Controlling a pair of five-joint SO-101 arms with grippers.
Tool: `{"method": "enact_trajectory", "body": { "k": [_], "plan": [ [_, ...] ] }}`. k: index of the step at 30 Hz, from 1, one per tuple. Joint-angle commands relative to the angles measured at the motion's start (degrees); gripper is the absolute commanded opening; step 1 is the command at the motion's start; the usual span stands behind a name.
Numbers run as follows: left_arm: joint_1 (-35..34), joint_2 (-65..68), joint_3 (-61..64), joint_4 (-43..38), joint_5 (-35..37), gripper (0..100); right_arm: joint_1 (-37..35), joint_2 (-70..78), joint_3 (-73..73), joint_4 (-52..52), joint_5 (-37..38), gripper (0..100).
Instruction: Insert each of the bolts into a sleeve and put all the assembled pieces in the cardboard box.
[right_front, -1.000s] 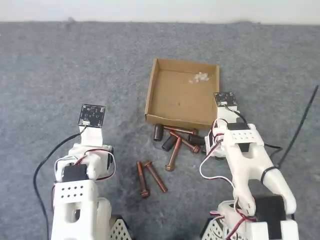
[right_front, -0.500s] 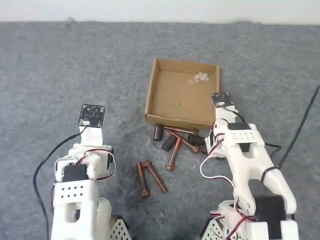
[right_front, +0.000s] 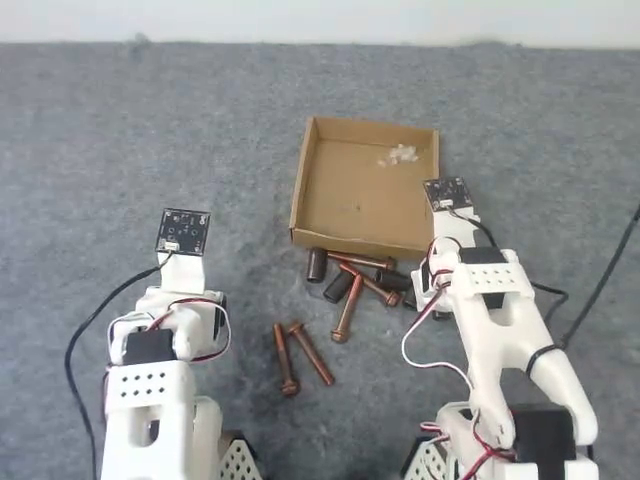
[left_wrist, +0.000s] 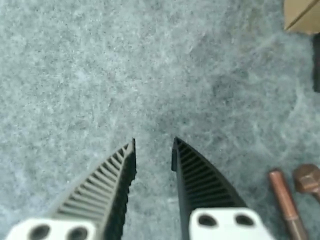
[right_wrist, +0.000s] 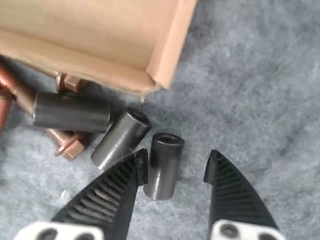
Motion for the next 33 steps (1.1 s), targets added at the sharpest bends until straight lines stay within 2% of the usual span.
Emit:
{"method": "enact_trajectory", "body": {
  "k": [1,5,19,21,26,33],
  "plan": [
    [-0.4,0.8,-2.6,0.4,-0.5,12,0.4,-1.1,-0.4,-0.9,1.2,18.7],
    [-0.4,0.8,-2.6,0.4,-0.5,12,-1.2,3.4,-2.5,-0.4,3.8,18.4],
    [-0.4,0.8,-2.6,0.4,-0.5,12,-1.7,5.8,-4.3,0.4,4.1,18.2],
    [-0.4,0.8,-2.6,0.4,-0.5,12,-1.5,5.8,-4.3,0.4,4.1,15.2],
    [-0.5,0.4,-2.6,1.5,-0.6,12,-1.4,5.8,-4.3,0.3,4.0,0.2],
    [-0.5,0.4,-2.6,1.5,-0.6,12,-1.2,5.5,-4.2,0.7,4.0,0.7]
  ]
}}
